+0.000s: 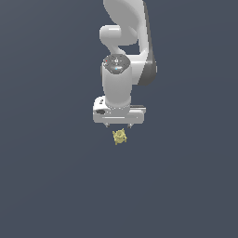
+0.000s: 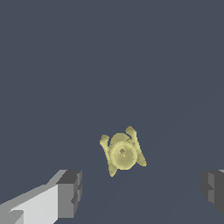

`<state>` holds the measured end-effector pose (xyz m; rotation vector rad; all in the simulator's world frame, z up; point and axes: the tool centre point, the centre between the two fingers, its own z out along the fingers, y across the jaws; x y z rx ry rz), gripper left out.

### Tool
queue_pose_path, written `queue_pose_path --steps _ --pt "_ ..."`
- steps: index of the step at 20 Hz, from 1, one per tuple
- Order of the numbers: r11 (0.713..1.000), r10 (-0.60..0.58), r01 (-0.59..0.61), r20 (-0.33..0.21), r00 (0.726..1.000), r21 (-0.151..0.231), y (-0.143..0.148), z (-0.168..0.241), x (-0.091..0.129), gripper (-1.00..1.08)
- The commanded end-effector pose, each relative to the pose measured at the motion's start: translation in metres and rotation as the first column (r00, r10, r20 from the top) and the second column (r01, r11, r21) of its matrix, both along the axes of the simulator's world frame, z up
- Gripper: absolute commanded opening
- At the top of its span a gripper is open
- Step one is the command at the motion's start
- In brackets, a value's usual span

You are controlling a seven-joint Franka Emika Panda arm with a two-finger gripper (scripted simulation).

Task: Pick up the object and move it to a goal position.

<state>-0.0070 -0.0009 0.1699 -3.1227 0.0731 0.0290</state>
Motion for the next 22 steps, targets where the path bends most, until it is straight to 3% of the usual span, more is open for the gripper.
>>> queue_pose_path --steps 1,11,22 --pt "1.000 0.000 0.000 0.000 1.000 0.000 0.000 0.000 0.000 1.00" --pt "0.999 -0.031 0.031 0.014 0.999 -0.016 -0.036 0.004 0.002 1.00" --pt "0.999 0.030 -0.030 0.014 0.999 -0.018 -0.029 -0.012 -0.001 1.00"
